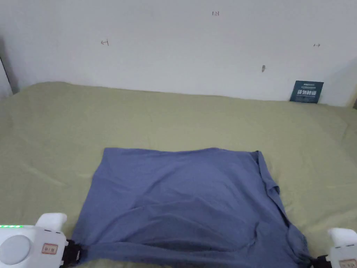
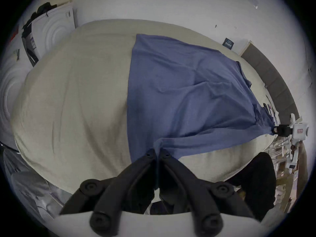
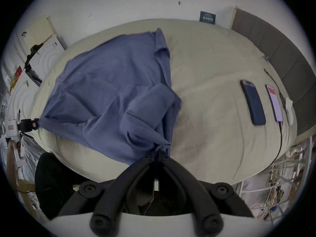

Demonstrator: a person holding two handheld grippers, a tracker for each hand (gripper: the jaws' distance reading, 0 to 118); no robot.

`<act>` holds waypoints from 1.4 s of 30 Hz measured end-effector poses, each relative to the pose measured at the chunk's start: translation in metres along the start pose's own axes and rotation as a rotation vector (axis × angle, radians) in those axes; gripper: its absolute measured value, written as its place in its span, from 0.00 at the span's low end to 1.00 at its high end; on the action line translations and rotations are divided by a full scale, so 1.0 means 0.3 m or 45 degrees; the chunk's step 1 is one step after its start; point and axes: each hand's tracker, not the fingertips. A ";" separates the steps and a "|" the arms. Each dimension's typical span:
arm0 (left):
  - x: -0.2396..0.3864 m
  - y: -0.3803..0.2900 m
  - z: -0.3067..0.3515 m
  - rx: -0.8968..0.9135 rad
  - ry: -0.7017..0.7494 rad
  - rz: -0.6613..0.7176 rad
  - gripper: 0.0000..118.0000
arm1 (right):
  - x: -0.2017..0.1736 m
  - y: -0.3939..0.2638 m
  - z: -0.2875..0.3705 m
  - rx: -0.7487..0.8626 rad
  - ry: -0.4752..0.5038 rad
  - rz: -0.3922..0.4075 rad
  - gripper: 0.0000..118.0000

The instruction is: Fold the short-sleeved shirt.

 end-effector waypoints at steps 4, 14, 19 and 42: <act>-0.005 -0.033 -0.012 -0.004 0.003 -0.002 0.03 | 0.009 -0.026 -0.029 -0.023 -0.012 -0.028 0.02; -0.014 -0.097 0.135 0.066 0.000 0.171 0.89 | -0.042 -0.039 0.104 0.037 -0.027 0.018 0.86; 0.072 -0.123 0.239 0.163 0.101 0.040 0.64 | -0.096 -0.067 0.153 0.031 0.001 0.008 0.66; 0.046 -0.036 -0.057 -0.054 0.141 0.028 0.08 | -0.100 -0.049 0.101 0.029 -0.015 -0.005 0.01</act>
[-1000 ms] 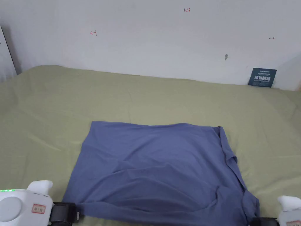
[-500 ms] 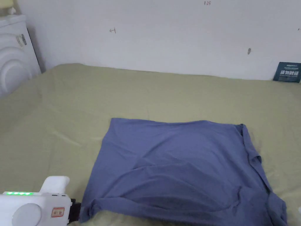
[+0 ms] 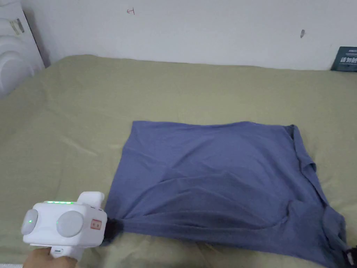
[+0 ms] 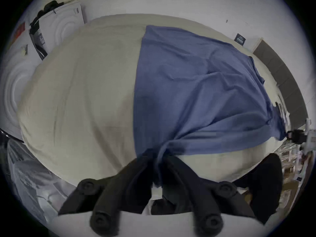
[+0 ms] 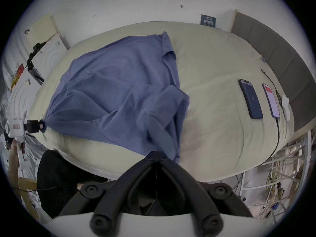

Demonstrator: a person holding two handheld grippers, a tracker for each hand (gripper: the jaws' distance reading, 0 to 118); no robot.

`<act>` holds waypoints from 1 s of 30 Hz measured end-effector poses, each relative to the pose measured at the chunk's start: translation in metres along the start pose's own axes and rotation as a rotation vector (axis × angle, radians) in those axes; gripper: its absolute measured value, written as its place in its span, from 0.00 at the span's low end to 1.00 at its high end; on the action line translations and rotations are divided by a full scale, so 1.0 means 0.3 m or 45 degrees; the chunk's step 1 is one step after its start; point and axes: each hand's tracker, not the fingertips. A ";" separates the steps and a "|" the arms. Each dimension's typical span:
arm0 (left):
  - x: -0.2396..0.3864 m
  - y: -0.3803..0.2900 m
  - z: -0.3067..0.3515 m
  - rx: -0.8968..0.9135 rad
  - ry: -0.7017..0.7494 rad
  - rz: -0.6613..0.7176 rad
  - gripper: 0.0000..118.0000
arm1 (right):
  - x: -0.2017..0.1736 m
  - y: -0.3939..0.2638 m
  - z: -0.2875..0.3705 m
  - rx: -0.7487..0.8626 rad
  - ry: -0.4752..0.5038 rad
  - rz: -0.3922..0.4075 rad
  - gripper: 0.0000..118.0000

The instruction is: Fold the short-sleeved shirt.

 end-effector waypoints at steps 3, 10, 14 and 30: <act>0.028 0.014 0.029 -0.001 -0.030 0.043 0.06 | 0.029 0.015 -0.011 0.060 -0.039 -0.101 0.71; 0.024 0.039 0.046 0.020 -0.013 -0.070 0.06 | 0.013 0.053 -0.145 -0.037 -0.025 0.008 0.85; 0.007 0.028 0.041 0.009 -0.025 -0.068 0.06 | 0.032 0.041 -0.204 -0.099 -0.074 0.084 0.02; -0.021 0.239 0.167 0.060 -0.130 -0.143 0.06 | 0.018 0.341 -0.031 0.184 -0.026 0.084 0.01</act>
